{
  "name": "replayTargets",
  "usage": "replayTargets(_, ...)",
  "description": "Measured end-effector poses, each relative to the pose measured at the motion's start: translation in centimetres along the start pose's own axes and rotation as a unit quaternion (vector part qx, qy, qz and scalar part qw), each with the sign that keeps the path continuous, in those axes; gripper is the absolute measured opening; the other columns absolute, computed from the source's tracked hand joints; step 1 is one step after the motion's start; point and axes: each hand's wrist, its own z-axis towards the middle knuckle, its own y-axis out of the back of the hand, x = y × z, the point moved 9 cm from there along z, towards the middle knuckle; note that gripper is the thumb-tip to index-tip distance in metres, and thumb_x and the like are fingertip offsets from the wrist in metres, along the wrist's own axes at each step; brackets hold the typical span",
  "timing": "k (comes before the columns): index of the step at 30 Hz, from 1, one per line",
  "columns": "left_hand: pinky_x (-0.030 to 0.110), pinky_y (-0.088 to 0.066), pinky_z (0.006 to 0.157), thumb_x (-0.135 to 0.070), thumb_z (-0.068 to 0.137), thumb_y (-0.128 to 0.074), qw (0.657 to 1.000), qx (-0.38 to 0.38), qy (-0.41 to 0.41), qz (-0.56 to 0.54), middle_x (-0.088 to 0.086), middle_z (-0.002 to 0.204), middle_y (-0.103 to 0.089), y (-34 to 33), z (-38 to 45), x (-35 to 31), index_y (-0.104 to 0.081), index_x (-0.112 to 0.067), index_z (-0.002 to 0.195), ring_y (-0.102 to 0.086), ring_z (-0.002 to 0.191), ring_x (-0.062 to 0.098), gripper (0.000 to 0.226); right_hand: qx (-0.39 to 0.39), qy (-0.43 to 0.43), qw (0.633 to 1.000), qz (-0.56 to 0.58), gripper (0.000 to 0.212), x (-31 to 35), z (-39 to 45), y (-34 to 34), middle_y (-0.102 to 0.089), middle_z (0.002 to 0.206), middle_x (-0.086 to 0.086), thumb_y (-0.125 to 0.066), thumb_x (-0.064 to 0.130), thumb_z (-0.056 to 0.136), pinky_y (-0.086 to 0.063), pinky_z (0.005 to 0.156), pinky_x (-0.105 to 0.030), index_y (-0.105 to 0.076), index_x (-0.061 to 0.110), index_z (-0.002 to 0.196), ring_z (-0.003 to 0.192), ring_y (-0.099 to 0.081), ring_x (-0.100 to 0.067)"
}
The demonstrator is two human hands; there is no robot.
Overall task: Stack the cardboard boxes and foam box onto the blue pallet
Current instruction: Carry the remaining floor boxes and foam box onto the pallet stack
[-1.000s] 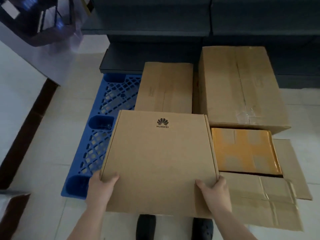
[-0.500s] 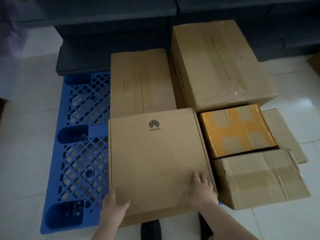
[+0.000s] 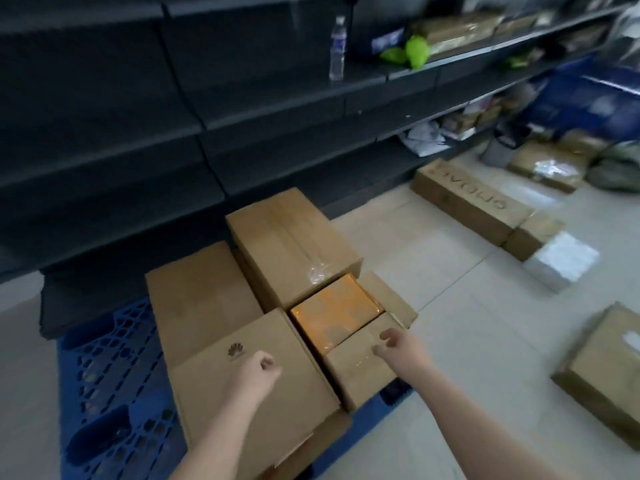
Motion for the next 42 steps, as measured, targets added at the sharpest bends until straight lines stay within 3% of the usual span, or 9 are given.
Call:
replayTargets(3,0.03,-0.045,0.075,-0.03,0.083,-0.063,0.995,-0.014,-0.098,0.007,0.001,0.091,-0.063,-1.6,-2.1,-11.1,-0.054,-0.026,0.077,-0.056,0.08,0.019,0.012,-0.058,-0.003,0.995,0.087,0.041,-3.0,-1.6,7.8,-0.06,0.111,-0.004,-0.063,0.033,0.084,-0.042,0.082,-0.026,-0.056,0.014,0.12,0.101,-0.057,-0.021)
replayTargets(5,0.029,-0.044,0.074,-0.031,0.082,-0.064,0.986,0.0,-0.162,0.026,-0.001,0.09,-0.062,-4.8,-4.1,-18.7,-0.054,-0.024,0.081,-0.058,0.082,0.02,0.011,-0.099,-0.01,0.988,0.119,0.041,-6.2,-2.6,13.5,-0.058,0.104,-0.001,-0.064,0.035,0.084,-0.045,0.083,-0.029,-0.057,0.015,0.119,0.099,-0.058,-0.021)
replayTargets(10,0.031,-0.047,0.086,-0.027,0.084,-0.058,0.953,0.058,-0.276,0.112,0.004,0.104,-0.063,-18.1,-10.5,-34.7,-0.057,-0.021,0.094,-0.06,0.101,0.026,0.011,-0.193,-0.058,0.97,0.138,0.042,-18.6,-5.9,26.7,-0.06,0.111,-0.001,-0.062,0.039,0.084,-0.043,0.077,-0.028,-0.056,0.018,0.121,0.09,-0.056,-0.018)
replayTargets(17,0.03,-0.047,0.084,-0.028,0.084,-0.058,0.897,0.165,-0.373,0.173,0.005,0.104,-0.064,-38.3,-20.7,-48.6,-0.06,-0.017,0.103,-0.06,0.097,0.025,0.023,-0.289,-0.14,0.925,0.204,0.042,-37.4,-11.4,40.0,-0.061,0.115,-0.01,-0.064,0.03,0.086,-0.044,0.077,-0.026,-0.056,0.009,0.121,0.1,-0.058,-0.023)
replayTargets(20,0.029,-0.045,0.081,-0.03,0.084,-0.057,0.874,0.2,-0.395,0.201,0.003,0.101,-0.062,-44.7,-23.3,-52.7,-0.058,-0.019,0.101,-0.058,0.092,0.023,0.02,-0.31,-0.167,0.911,0.214,0.042,-43.2,-12.4,43.7,-0.06,0.118,-0.009,-0.062,0.032,0.087,-0.041,0.074,-0.024,-0.055,0.009,0.122,0.091,-0.055,-0.019)
replayTargets(26,0.025,-0.038,0.066,-0.035,0.086,-0.055,0.852,0.227,-0.402,0.247,-0.001,0.093,-0.058,-54.6,-23.0,-59.3,-0.054,-0.023,0.094,-0.054,0.084,0.018,0.015,-0.326,-0.222,0.885,0.247,0.043,-53.2,-10.5,48.6,-0.061,0.118,-0.006,-0.061,0.037,0.086,-0.042,0.077,-0.027,-0.056,0.013,0.121,0.101,-0.057,-0.022)
replayTargets(29,0.025,-0.036,0.058,-0.036,0.087,-0.052,0.849,0.243,-0.377,0.278,-0.003,0.093,-0.056,-59.8,-20.3,-61.6,-0.056,-0.021,0.103,-0.053,0.081,0.016,0.022,-0.308,-0.259,0.877,0.263,0.045,-58.5,-7.5,49.9,-0.061,0.118,-0.006,-0.061,0.038,0.085,-0.04,0.077,-0.025,-0.056,0.012,0.122,0.097,-0.056,-0.02)
replayTargets(37,0.027,-0.043,0.077,-0.033,0.088,-0.054,0.852,0.29,-0.282,0.332,0.005,0.109,-0.06,-75.2,-10.4,-68.3,-0.056,-0.013,0.116,-0.055,0.089,0.019,0.034,-0.217,-0.368,0.85,0.307,0.055,-72.7,5.8,53.8,-0.057,0.127,-0.008,-0.062,0.042,0.083,-0.037,0.081,-0.024,-0.051,0.01,0.127,0.114,-0.054,-0.023)
replayTargets(42,0.028,-0.043,0.082,-0.034,0.089,-0.054,0.854,0.294,-0.238,0.358,0.001,0.104,-0.055,-86.9,-3.8,-72.0,-0.052,-0.013,0.121,-0.055,0.092,0.019,0.038,-0.19,-0.385,0.857,0.286,0.062,-83.1,16.9,55.5,-0.051,0.135,-0.007,-0.062,0.044,0.083,-0.04,0.089,-0.028,-0.046,0.011,0.132,0.12,-0.051,-0.023)
